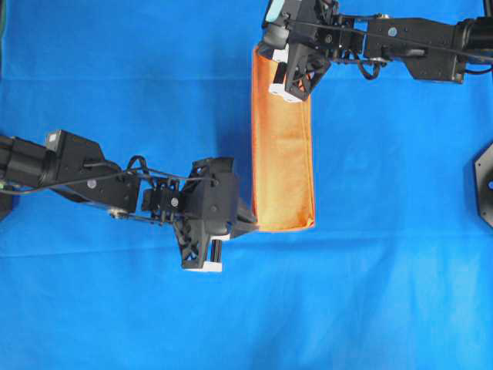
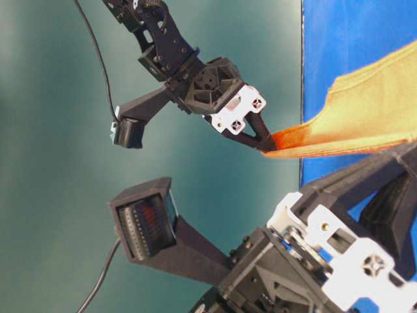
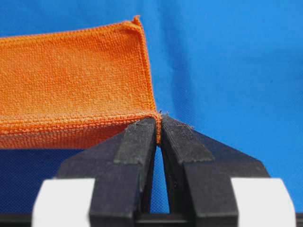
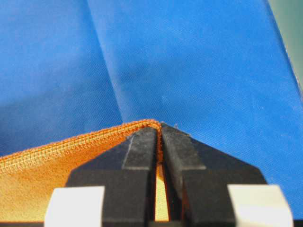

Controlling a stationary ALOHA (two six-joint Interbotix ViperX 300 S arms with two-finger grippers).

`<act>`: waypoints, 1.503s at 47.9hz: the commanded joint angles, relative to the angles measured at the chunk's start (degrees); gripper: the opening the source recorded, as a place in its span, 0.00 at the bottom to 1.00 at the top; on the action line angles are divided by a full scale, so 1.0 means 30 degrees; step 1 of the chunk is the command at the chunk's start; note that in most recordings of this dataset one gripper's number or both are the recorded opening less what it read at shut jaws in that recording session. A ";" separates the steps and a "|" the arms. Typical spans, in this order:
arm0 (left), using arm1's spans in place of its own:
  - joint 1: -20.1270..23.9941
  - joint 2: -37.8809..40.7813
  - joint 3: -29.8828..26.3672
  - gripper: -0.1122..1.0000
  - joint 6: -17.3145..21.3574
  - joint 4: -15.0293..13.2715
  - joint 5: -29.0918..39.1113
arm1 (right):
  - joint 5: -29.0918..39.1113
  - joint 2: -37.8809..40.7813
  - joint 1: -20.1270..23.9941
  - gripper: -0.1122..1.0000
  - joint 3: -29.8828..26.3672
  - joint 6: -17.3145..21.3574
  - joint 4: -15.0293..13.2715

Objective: Fold the orange towel.
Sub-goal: 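Fold the strip over itself, laying it lengthwise on the table, then release the towel and retract both grippers outward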

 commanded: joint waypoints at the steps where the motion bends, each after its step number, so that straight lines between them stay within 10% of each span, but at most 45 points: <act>1: -0.0645 -0.0469 -0.0117 0.12 -0.0029 0.0059 -0.0176 | -0.0146 -0.0381 -0.0293 0.12 -0.0322 0.0059 0.0000; 12: -0.0469 -0.0498 -0.0059 0.28 0.0000 0.0088 -0.0088 | -0.0088 -0.0469 -0.0205 0.14 -0.0146 0.0088 0.0000; 23: -0.0439 -0.1084 0.0381 0.76 0.0205 0.0059 0.0850 | 0.0146 -0.0645 -0.0205 0.67 0.0088 0.0146 0.0000; 45: -0.0381 -0.6475 0.2520 0.67 0.0146 0.0059 0.7002 | 0.1230 -0.3604 0.0029 0.63 0.1816 0.0410 0.0117; 72: 0.4277 -1.4414 0.8789 0.67 0.0234 0.0088 0.0938 | -0.1670 -1.2334 0.2871 0.63 0.9111 0.4277 0.0439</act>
